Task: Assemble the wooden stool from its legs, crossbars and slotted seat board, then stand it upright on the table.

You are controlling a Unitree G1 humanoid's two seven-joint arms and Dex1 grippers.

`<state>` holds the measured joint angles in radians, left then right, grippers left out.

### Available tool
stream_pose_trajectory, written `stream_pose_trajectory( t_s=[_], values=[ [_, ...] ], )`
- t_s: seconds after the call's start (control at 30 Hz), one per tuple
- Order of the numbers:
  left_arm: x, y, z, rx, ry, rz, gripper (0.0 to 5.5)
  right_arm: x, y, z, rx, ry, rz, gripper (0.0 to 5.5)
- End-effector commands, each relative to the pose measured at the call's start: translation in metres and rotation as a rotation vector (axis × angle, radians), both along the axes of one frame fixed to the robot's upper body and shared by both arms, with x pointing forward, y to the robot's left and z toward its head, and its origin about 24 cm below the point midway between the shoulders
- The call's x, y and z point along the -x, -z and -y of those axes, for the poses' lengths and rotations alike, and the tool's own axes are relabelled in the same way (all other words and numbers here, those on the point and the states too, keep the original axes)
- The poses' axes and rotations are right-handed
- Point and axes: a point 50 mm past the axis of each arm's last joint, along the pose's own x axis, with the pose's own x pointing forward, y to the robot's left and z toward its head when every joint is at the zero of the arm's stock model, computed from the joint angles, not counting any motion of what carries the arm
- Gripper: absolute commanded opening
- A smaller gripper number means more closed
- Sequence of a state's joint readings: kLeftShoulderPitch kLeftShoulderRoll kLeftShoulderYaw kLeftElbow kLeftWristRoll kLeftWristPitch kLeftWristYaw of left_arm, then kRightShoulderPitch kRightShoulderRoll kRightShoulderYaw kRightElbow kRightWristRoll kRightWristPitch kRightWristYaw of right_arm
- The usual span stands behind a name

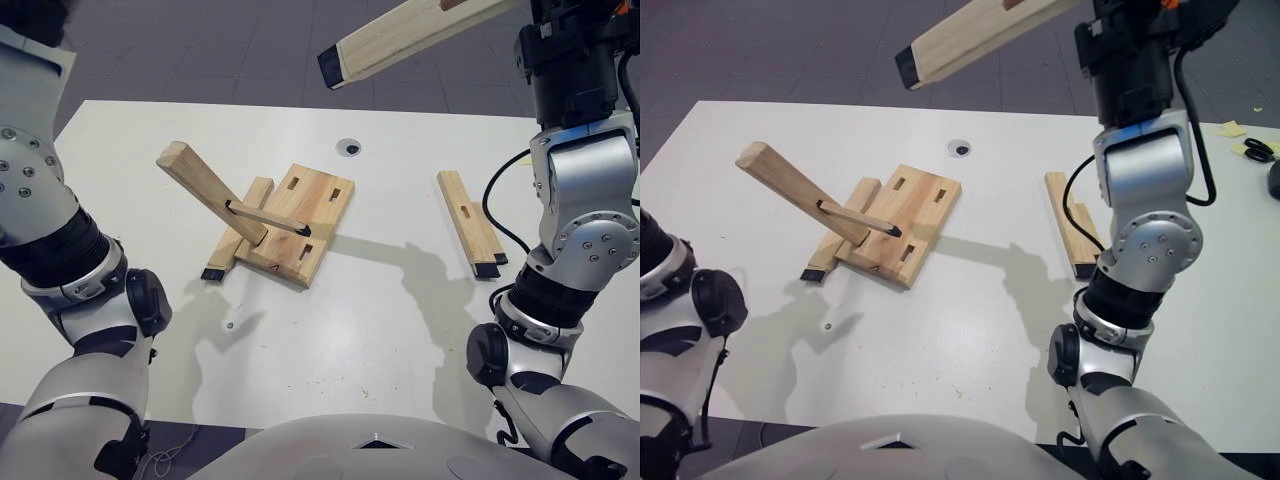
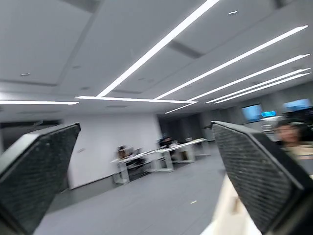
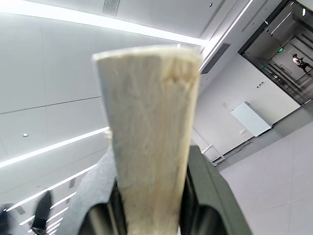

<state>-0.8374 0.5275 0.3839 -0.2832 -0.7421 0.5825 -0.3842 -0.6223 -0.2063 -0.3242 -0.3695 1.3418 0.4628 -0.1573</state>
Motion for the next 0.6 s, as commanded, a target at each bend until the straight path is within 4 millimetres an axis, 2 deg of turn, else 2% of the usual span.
stream_pose_trajectory(
  t_s=[0.03, 0.1, 0.2, 0.37, 0.47, 0.6],
  values=[
    [-0.017, 0.022, -0.04, -0.059, -0.377, -0.088, 5.4, 0.001, 0.005, 0.006, 0.024, 0.031, -0.019, 1.02],
    [-0.029, 0.053, -0.051, -0.249, -0.532, -0.18, 5.4, 0.001, 0.008, 0.006, 0.049, 0.044, -0.026, 1.02],
    [-0.034, 0.103, -0.059, -0.478, -0.6, -0.316, 5.4, 0.001, 0.009, 0.009, 0.086, 0.072, -0.026, 1.02],
    [-0.023, 0.178, -0.076, -0.638, -0.663, -0.53, 5.4, 0.002, 0.015, 0.018, 0.125, 0.114, -0.051, 1.02],
    [-0.015, 0.199, -0.066, -0.695, -0.632, -0.565, 5.4, 0.002, 0.016, 0.021, 0.13, 0.114, -0.06, 1.02],
    [-0.005, 0.195, -0.016, -0.669, -0.365, -0.493, 5.4, 0.001, 0.017, 0.02, 0.147, 0.11, -0.067, 1.02]
  ],
)
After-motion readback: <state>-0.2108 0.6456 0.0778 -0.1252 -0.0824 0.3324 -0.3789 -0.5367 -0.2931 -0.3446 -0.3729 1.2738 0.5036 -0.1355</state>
